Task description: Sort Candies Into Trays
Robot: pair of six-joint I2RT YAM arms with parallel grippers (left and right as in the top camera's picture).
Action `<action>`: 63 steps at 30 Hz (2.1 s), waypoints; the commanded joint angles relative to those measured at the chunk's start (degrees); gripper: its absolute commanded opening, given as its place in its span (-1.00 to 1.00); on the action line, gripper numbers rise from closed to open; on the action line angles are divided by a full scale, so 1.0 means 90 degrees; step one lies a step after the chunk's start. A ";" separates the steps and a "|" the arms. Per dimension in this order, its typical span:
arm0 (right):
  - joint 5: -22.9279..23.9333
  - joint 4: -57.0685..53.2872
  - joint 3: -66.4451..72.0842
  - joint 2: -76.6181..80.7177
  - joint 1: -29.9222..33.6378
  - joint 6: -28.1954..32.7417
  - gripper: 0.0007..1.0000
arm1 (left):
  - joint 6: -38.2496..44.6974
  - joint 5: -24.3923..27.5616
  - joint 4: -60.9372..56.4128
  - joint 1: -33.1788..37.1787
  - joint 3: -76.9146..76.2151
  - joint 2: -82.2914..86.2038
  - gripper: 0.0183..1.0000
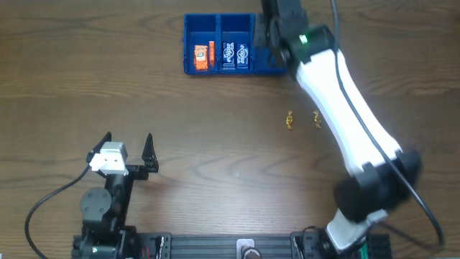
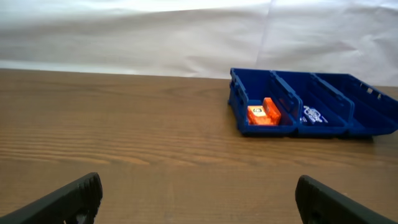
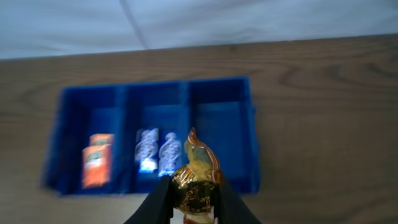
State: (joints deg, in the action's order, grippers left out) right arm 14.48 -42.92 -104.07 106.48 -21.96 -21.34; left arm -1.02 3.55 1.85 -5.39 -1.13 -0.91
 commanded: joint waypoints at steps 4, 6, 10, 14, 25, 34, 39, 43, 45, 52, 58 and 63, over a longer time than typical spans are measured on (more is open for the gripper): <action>-0.0478 0.0075 -0.0743 0.1707 0.0486 0.0447 -0.75 | 0.0097 0.0058 0.0265 0.0024 0.0092 0.0024 1.00; -0.0471 0.0075 -0.0741 0.1838 0.0522 0.0452 -0.75 | 0.0097 0.0056 0.0265 0.0024 0.0092 0.0024 1.00; -0.0474 0.0070 -0.0729 0.1938 0.0525 0.0525 -0.74 | 0.0095 0.0058 0.0265 0.0024 0.0092 0.0024 1.00; -0.0476 0.0049 -0.0729 0.1967 0.0525 0.0529 -0.57 | 0.0097 0.0058 0.0267 0.0024 0.0092 0.0024 0.99; -0.0478 0.0362 0.0447 0.1054 0.0753 0.0554 0.42 | 0.0095 0.0056 0.0265 0.0024 0.0092 0.0024 1.00; -0.1251 0.0549 0.3997 -0.1277 0.0726 0.0330 0.42 | 0.0097 0.0058 0.0267 0.0024 0.0092 0.0024 1.00; -0.1523 0.1061 0.5195 -0.1209 0.0612 0.0131 0.37 | 0.0097 0.0058 0.0267 0.0024 0.0092 0.0024 1.00; -0.1528 0.1224 0.5362 -0.0984 0.0600 0.0085 0.35 | 0.0097 0.0058 0.0267 0.0024 0.0092 0.0024 0.99; -0.1523 0.1326 0.5362 -0.0811 0.0602 0.0083 0.35 | 0.0097 0.0058 0.0267 0.0024 0.0092 0.0024 1.00; -0.1190 0.1574 0.5360 -0.0571 0.0692 0.0044 0.33 | 0.0095 0.0056 0.0265 0.0024 0.0092 0.0024 1.00; -0.1112 0.1622 0.5360 -0.0522 0.0699 0.0236 0.32 | 0.0097 0.0056 0.0267 0.0024 0.0092 0.0024 1.00; -0.0998 0.1632 0.5360 -0.0505 0.0697 0.0236 0.27 | 0.0097 0.0056 0.0267 0.0024 0.0092 0.0024 1.00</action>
State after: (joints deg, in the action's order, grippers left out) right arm 3.79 -28.47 -55.77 101.01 -15.88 -19.90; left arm -1.02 3.55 1.85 -5.39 -1.13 -0.95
